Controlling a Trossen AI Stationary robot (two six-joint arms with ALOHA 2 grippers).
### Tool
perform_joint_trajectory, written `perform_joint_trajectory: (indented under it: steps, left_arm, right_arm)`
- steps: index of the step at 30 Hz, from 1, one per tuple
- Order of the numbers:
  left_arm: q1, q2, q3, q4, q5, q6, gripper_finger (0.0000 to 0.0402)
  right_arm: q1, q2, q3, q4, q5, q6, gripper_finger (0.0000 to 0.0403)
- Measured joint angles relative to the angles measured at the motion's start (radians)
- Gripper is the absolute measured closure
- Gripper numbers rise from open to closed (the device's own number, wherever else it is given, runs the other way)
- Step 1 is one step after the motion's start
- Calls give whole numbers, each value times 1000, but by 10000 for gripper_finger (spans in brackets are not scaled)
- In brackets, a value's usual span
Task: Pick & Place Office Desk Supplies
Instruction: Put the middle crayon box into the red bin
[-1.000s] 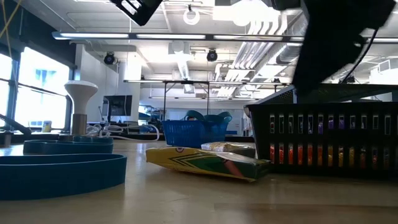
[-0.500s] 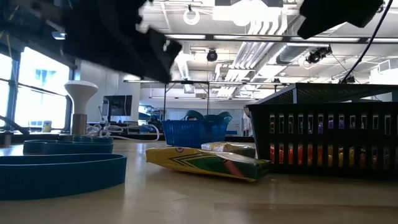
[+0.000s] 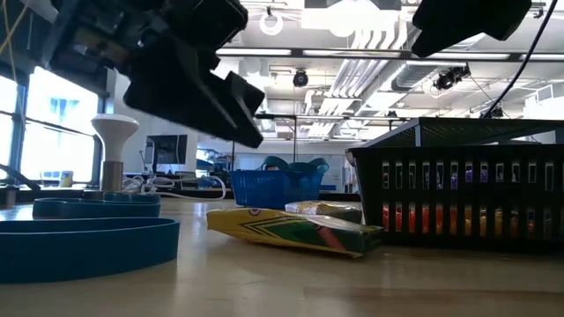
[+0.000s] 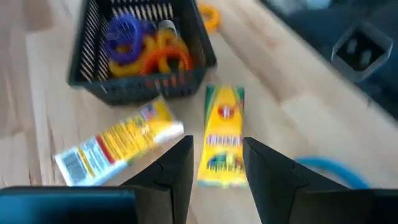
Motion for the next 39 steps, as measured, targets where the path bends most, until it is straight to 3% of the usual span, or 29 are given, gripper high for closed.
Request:
perform_joint_trajectory:
  steps: [6,13,17,30,39]
  left_arm:
    - [-40,58,0,41,-29,78,250]
    - [-41,70,0,75,-32,73,168]
    - [-29,80,0,67,-18,-7,139]
    - [-21,137,-1,92,-23,90,131]
    - [17,213,-1,198,114,22,131]
  right_arm:
    - [1,0,0,15,0,0,259]
    - [1,0,0,23,-3,-8,259]
    - [1,0,0,24,-4,-8,259]
    - [1,0,0,45,-5,-34,259]
    - [1,0,0,62,-12,-60,259]
